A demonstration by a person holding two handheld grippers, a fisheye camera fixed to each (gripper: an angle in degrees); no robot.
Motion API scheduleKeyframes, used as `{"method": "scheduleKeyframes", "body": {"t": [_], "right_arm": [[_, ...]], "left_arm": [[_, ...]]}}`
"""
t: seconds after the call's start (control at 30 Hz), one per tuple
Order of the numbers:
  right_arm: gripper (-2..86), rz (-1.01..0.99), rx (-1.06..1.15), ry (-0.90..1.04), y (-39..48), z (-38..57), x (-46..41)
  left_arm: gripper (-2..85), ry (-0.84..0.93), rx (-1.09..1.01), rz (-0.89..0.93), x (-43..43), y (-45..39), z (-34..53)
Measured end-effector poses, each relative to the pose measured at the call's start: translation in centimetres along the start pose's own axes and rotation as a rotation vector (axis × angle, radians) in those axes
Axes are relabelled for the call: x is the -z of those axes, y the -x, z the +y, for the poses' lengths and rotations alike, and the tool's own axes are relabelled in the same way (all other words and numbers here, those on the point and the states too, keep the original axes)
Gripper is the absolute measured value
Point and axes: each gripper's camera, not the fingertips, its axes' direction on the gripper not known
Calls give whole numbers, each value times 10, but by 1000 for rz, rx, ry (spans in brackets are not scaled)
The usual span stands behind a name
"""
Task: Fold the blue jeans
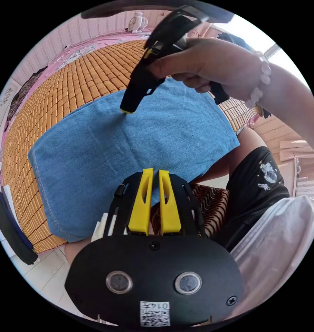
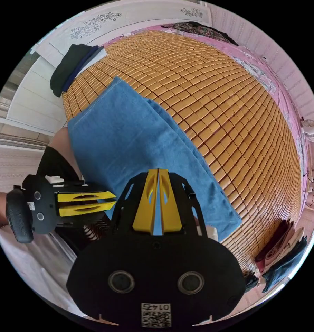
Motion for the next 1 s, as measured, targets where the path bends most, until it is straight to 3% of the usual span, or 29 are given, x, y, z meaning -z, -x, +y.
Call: {"method": "scheduleKeyframes", "body": {"t": [0.17, 0.3, 0.37, 0.53, 0.7, 0.83, 1.0], "right_arm": [[-8, -26, 181, 284, -15, -54, -31], [-7, 14, 194, 223, -34, -70, -23], [-6, 65, 203, 309, -40, -67, -51], [-3, -7, 122, 151, -68, -32, -55], [18, -176, -207, -142, -132, 112, -42], [87, -202, -385, -110, -160, 227, -63], [108, -411, -619, -83, -174, 344, -115]], "left_arm": [[37, -40, 14, 14, -10, -6, 3], [31, -53, 21, 20, -19, -13, 3], [19, -63, 3, 19, -22, -16, 3], [15, -150, -43, 54, -16, -33, 8], [91, -238, -183, 122, -8, -62, 0], [143, -300, -304, 147, -11, -97, -13], [176, -235, -455, 190, -27, -143, -29]]}}
